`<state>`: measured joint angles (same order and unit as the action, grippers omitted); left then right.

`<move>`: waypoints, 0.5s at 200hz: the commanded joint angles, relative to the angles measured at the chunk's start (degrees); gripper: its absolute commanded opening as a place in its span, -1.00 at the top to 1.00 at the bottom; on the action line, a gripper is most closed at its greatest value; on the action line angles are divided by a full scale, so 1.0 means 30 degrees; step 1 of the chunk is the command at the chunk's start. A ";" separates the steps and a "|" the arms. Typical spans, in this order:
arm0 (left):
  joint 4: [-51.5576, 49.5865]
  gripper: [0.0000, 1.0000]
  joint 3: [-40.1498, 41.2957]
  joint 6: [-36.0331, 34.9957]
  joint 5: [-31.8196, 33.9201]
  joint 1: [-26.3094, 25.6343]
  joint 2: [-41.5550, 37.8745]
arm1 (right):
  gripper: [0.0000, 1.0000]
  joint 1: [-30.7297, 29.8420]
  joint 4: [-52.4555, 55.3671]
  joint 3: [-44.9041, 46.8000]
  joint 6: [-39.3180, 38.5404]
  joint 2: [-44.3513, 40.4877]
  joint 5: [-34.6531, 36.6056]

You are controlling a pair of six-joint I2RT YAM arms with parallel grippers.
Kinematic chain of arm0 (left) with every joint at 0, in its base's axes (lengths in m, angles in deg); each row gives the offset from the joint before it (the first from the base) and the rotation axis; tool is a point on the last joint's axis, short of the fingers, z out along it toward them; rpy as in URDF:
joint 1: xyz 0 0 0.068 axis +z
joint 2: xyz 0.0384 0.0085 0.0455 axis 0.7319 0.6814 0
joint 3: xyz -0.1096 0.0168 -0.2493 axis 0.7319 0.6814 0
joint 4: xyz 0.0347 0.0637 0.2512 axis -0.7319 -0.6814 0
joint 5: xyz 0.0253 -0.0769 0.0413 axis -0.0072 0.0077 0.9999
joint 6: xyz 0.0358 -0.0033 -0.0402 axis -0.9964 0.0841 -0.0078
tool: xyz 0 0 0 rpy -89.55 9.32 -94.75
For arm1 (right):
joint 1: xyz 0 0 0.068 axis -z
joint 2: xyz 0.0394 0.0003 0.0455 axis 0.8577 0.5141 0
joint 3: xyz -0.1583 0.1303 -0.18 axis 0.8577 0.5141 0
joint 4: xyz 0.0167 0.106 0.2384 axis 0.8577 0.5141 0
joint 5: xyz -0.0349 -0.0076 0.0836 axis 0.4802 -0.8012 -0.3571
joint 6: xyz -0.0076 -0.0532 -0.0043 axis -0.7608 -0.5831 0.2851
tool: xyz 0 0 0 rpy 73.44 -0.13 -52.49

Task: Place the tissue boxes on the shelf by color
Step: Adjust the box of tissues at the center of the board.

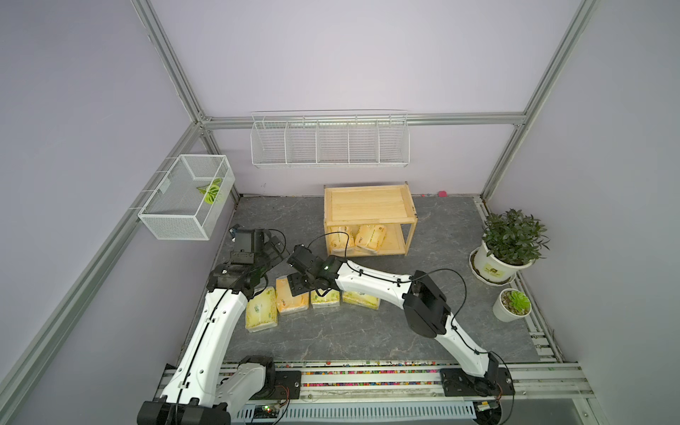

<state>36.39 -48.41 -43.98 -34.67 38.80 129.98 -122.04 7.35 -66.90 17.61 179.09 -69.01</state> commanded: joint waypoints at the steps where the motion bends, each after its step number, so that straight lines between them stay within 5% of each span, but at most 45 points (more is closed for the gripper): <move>1: -0.0003 -1.00 -0.0130 -0.0340 -0.0274 0.0143 -0.0254 | -0.48 0.0105 0.0378 -0.0397 0.0190 0.0579 -0.0311; 38: -0.0031 -1.00 -0.0247 -0.0574 -0.0637 0.0143 -0.0112 | -0.47 0.0444 0.1069 0.0461 0.0557 0.0100 0.0331; 100: 0.0028 -1.00 0.0319 -0.0738 -0.1218 0.0143 -0.0070 | -0.46 0.2771 -0.1460 0.8116 0.1414 -0.4376 0.0707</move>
<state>36.39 -48.36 -45.14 -36.79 38.82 129.91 -117.32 3.48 -49.88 19.94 170.94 -68.83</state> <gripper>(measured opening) 0.997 0.730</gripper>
